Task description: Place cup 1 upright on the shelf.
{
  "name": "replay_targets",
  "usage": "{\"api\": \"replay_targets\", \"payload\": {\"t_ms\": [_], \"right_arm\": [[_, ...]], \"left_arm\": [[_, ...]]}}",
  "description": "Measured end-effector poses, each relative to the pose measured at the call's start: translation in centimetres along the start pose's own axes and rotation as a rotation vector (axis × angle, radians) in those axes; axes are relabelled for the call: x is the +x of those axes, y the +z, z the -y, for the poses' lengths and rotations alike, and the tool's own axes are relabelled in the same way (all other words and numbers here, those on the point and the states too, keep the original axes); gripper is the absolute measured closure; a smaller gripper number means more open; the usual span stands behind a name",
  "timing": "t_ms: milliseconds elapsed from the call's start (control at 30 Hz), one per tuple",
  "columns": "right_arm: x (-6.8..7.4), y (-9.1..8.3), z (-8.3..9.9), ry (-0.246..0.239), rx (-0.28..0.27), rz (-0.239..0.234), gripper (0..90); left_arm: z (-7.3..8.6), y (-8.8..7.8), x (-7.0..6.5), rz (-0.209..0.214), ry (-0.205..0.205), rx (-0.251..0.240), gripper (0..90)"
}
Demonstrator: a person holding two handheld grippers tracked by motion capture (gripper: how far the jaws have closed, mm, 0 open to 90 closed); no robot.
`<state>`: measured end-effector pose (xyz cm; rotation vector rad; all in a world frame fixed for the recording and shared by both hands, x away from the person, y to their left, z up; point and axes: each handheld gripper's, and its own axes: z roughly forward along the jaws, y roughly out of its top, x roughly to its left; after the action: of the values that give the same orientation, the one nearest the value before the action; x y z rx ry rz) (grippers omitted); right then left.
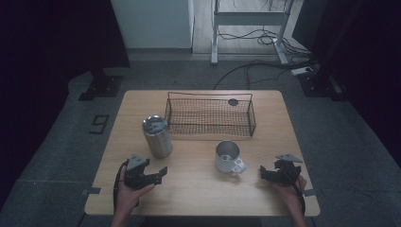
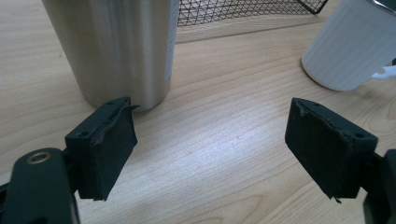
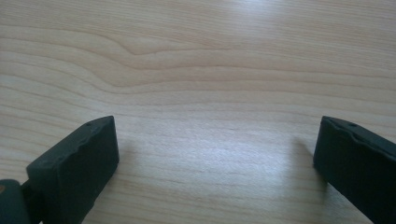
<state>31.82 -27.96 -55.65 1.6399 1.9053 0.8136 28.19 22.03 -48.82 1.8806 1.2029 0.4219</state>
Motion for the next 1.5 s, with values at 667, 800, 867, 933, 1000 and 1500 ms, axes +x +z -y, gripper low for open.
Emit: {"api": "replay_targets", "payload": {"t_ms": [667,800,867,933,1000,1500], "right_arm": [[-0.2,0.1,0.0,0.007,0.001,0.008,0.0],[-0.3,0.1,-0.1,0.01,0.001,0.007,0.0],[-0.3,0.1,-0.1,0.01,0.001,0.007,0.0],[-0.3,0.1,-0.1,0.01,0.001,0.006,0.0],[-0.3,0.1,-0.1,0.01,0.001,0.006,0.0],[-0.4,0.1,-0.1,0.008,0.002,0.007,0.0]], "left_arm": [[-2.3,0.1,1.6,-0.018,-0.016,-0.018,12.3],[-2.8,0.7,2.0,-0.024,-0.013,-0.014,12.2],[-2.9,0.9,2.1,-0.026,-0.014,-0.015,11.8],[-3.1,1.0,2.3,-0.033,-0.018,-0.015,11.7],[-3.3,1.0,2.4,-0.035,-0.024,-0.021,11.6],[-4.4,1.6,3.7,-0.059,-0.038,-0.008,11.8]]}}
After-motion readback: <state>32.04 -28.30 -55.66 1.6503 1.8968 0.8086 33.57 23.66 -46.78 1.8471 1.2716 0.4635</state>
